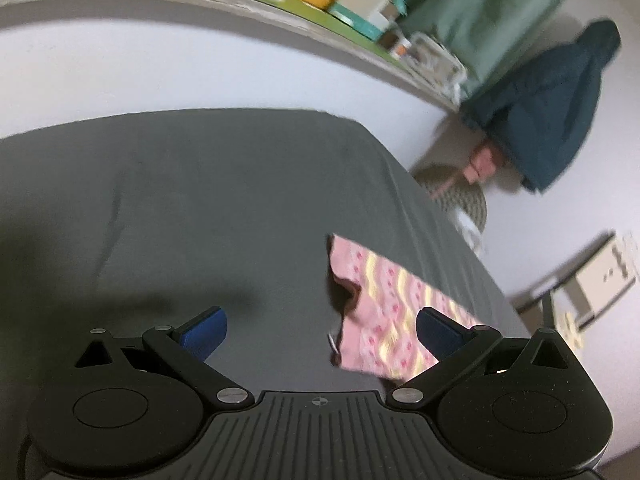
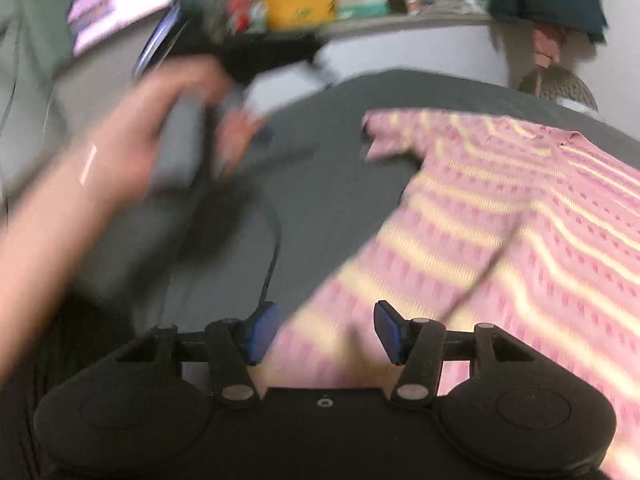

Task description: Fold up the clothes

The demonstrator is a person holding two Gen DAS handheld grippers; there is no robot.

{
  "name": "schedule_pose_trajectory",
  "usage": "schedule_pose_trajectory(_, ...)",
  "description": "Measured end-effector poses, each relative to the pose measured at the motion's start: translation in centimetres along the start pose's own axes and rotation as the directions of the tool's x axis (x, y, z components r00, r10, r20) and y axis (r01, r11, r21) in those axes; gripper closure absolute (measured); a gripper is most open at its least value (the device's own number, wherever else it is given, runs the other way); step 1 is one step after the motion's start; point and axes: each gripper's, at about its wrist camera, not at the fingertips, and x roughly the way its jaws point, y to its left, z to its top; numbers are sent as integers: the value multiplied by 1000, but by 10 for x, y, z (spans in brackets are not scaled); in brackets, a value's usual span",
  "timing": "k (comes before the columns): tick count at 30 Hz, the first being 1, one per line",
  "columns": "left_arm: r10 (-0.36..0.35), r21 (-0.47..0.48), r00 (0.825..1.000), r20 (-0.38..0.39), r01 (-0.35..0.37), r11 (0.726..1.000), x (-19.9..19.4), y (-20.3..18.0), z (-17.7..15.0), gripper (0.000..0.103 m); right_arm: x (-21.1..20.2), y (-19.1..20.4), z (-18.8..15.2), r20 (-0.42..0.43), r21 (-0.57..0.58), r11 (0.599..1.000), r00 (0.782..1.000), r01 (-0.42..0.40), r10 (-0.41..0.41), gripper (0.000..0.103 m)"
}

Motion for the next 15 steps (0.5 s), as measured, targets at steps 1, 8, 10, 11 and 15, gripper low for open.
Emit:
schedule_pose_trajectory(1, 9, 27, 1000, 3, -9, 1000, -5, -2, 1, 0, 1, 12, -3, -13, -1, 1000, 1000, 4, -4, 54)
schedule_pose_trajectory(8, 71, 216, 997, 32, -76, 973, -38, -18, 8, 0, 15, 81, -10, -35, -109, 991, 996, 82, -86, 57)
schedule_pose_trajectory(10, 87, 269, 995, 42, -95, 958, -48, -22, 10, 0, 15, 78, -11, -57, -93, 992, 995, 81, -86, 57)
schedule_pose_trajectory(11, 97, 296, 994, 50, -107, 949, -53, -25, 11, 0, 16, 74, -12, -77, -77, 994, 994, 73, -79, 57)
schedule_pose_trajectory(15, 180, 428, 972, 151, -228, 875, -72, -38, 14, 0, 22, 56, -12, -170, -14, 999, 985, 29, -31, 58)
